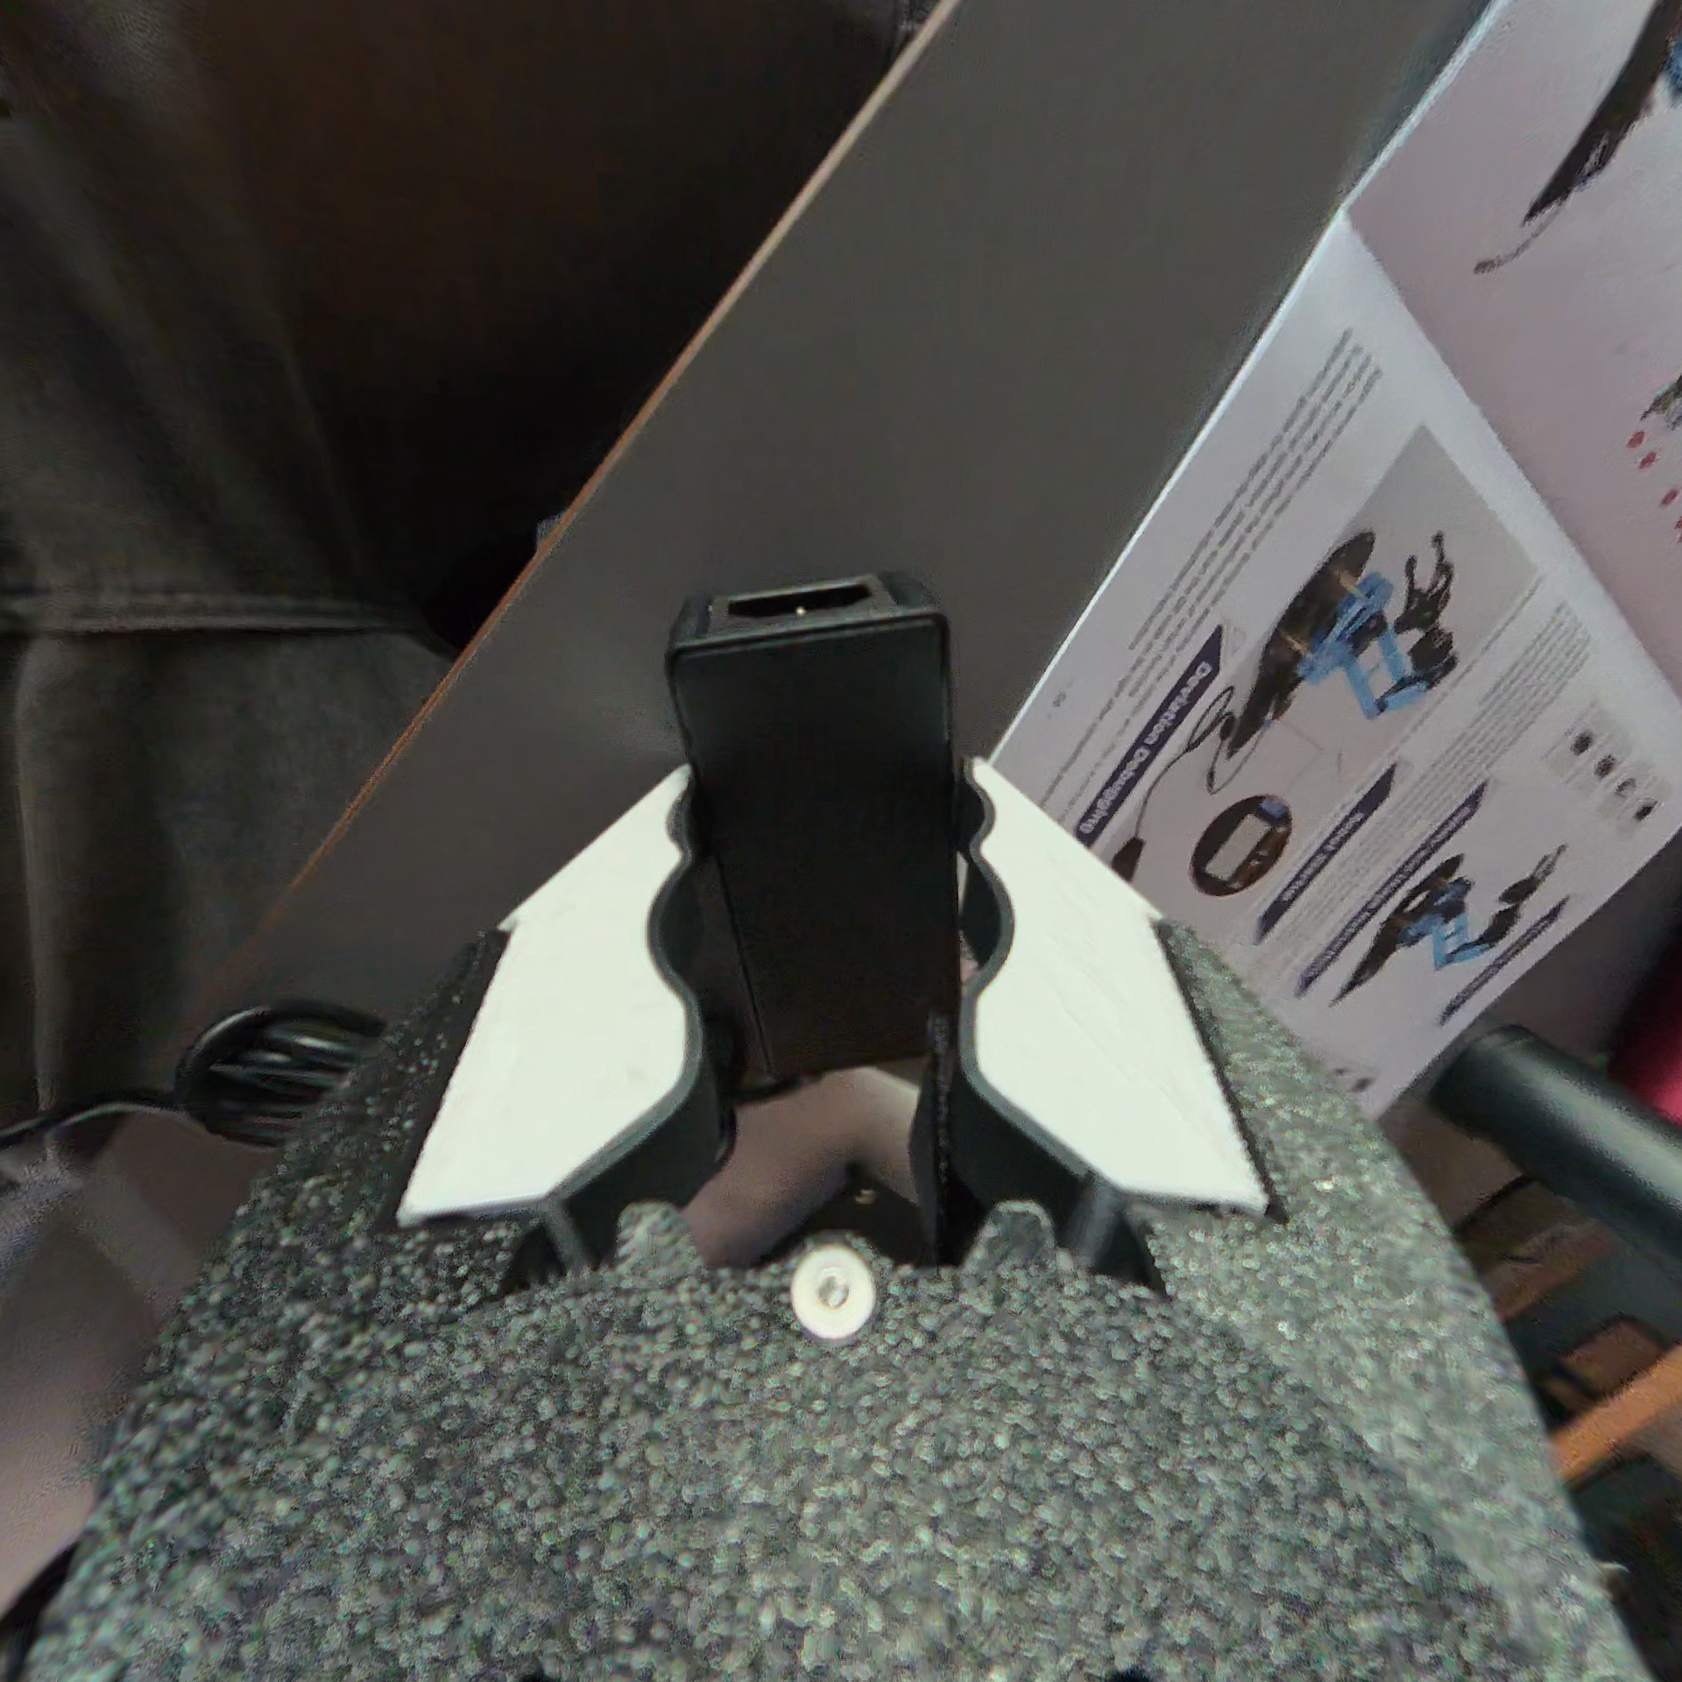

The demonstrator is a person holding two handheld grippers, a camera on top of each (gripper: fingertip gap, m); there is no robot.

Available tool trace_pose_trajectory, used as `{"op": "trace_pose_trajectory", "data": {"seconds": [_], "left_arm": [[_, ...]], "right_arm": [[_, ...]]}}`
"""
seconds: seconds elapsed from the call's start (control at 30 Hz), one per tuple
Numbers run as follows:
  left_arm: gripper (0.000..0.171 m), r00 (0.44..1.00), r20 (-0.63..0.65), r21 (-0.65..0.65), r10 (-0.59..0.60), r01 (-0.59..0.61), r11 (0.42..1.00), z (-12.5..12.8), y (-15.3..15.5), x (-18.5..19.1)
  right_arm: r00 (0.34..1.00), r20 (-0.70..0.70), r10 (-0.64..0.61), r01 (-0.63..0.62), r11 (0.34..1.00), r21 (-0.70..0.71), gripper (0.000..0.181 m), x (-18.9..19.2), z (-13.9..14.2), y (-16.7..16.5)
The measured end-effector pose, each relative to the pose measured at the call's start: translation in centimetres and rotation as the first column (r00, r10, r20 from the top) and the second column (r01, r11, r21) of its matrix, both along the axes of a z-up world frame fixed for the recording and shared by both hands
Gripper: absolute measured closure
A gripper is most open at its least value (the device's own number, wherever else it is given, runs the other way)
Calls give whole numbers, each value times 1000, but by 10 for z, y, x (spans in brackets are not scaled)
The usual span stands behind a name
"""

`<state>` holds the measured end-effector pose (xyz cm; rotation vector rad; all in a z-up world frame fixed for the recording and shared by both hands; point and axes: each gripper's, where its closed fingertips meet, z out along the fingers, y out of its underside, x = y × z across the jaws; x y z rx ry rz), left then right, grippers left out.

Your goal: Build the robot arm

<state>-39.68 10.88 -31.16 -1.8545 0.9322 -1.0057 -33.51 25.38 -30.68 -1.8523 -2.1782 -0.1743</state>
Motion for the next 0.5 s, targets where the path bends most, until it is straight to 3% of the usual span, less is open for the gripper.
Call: {"op": "trace_pose_trajectory", "data": {"seconds": [0.03,0.07,0.13,0.17,0.23,0.3,0.37,0.5], "left_arm": [[131,1000,22,-10,-9,10,1000,4,-1,1],[131,999,30,-12,-12,13,1000,5,-1,1],[130,1000,23,-8,4,-4,1000,4,2,0],[131,1000,26,-12,11,-10,1000,3,2,0],[130,999,46,-32,14,-12,999,5,0,0],[130,997,67,-50,28,-25,998,10,-6,0],[130,996,72,-53,58,-54,997,17,-13,1],[130,980,20,25,196,-196,980,34,-14,0]], "right_arm": [[996,-63,-64,65,998,9,124,0,2,1],[981,-145,-131,141,989,55,111,4,10,5],[909,-381,-171,227,968,107,92,14,40,-7],[825,-533,-186,274,958,90,96,21,61,-23],[572,-780,-253,377,926,-24,112,50,99,-61],[284,-902,-324,391,898,-200,114,89,122,-109],[23,-950,-312,365,887,-282,118,127,135,-158],[-153,-979,-132,571,797,-196,124,195,132,-218]]}}
